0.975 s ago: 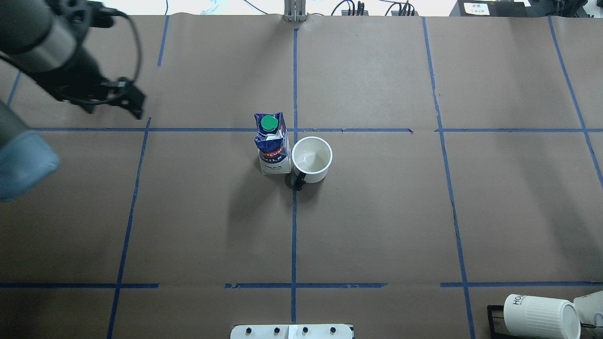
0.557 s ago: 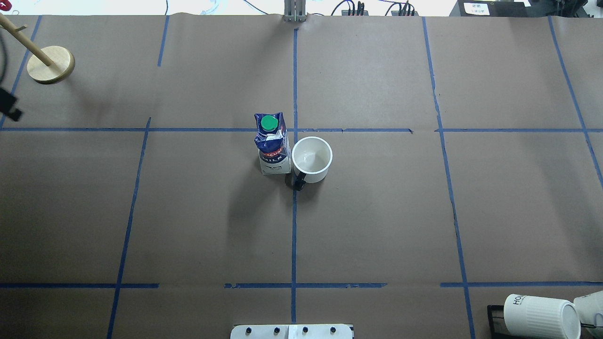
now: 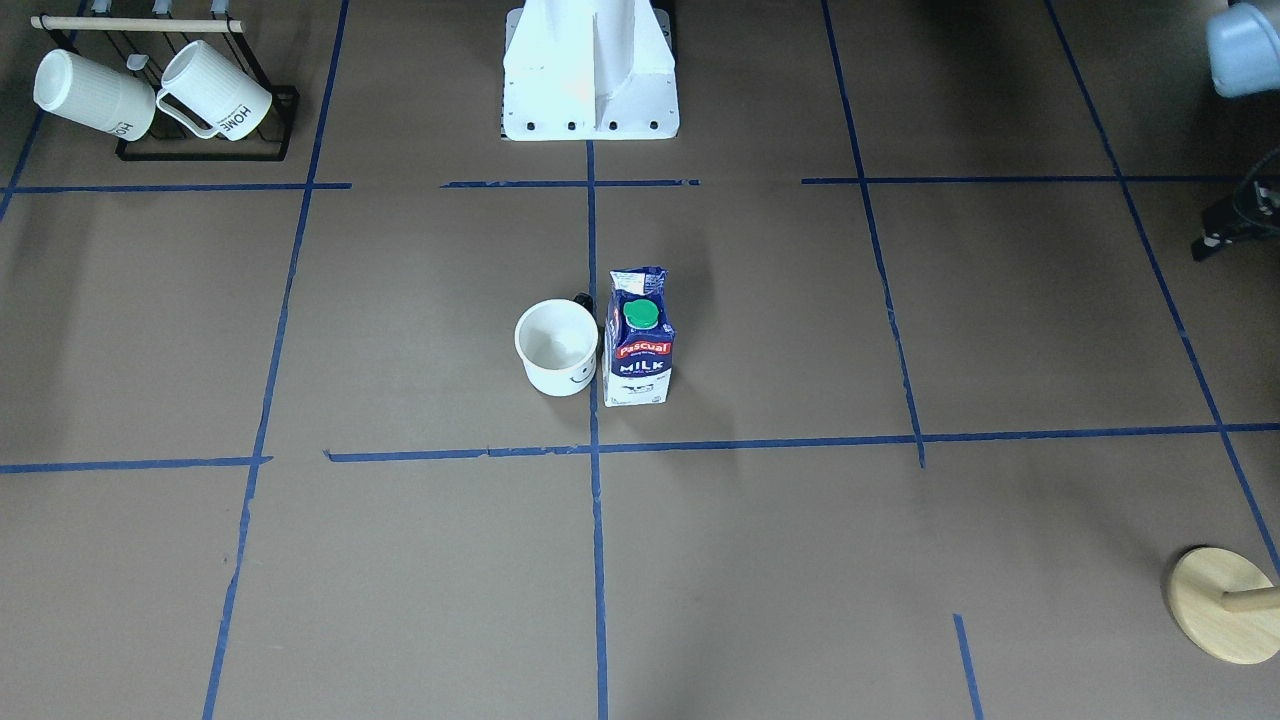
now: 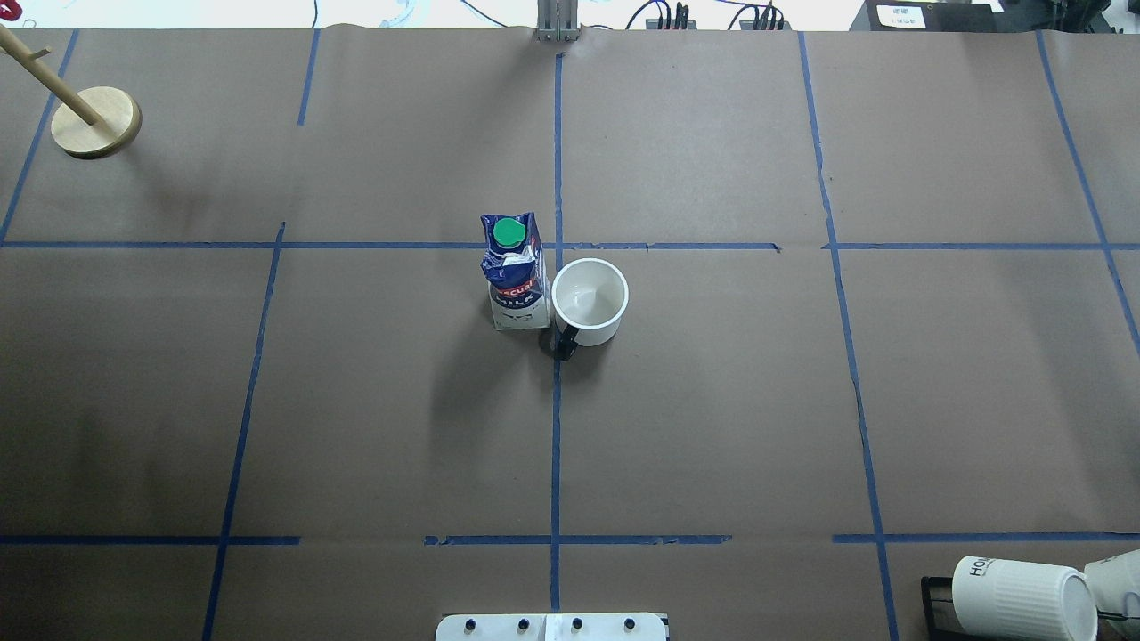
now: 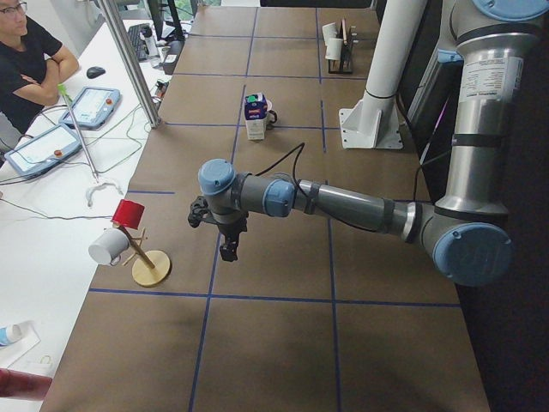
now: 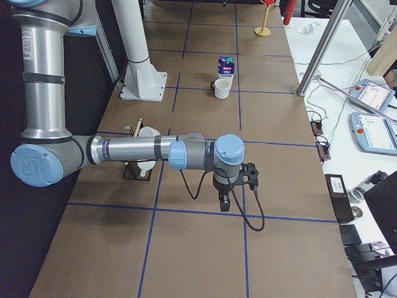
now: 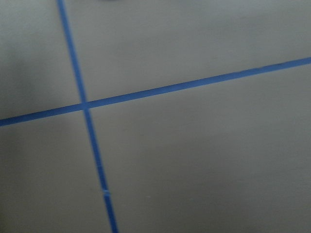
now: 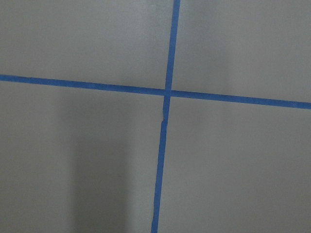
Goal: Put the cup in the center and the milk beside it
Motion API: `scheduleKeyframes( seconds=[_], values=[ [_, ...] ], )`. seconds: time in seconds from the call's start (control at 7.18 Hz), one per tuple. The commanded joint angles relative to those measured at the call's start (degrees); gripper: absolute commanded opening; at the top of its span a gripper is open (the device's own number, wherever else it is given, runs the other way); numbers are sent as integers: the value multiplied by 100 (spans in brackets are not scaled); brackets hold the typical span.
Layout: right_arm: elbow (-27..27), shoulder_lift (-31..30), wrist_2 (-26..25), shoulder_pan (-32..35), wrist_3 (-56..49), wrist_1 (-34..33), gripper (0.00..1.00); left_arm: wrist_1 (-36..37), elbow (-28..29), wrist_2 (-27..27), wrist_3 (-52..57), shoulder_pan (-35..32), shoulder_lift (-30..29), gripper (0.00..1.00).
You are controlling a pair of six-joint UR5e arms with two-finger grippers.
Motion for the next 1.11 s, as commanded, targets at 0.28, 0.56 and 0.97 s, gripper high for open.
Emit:
scheduleKeyframes(
  seconds=[0.28, 0.56, 0.97],
  values=[
    [-19, 3, 80, 0, 301, 34, 100, -5, 306, 10, 757, -849, 312, 100],
    [-19, 3, 98, 0, 301, 34, 100, -14, 491, 2, 838, -1009, 478, 100],
    [-54, 3, 89, 0, 301, 34, 100, -5, 517, 19, 732, -1009, 488, 100]
  ],
)
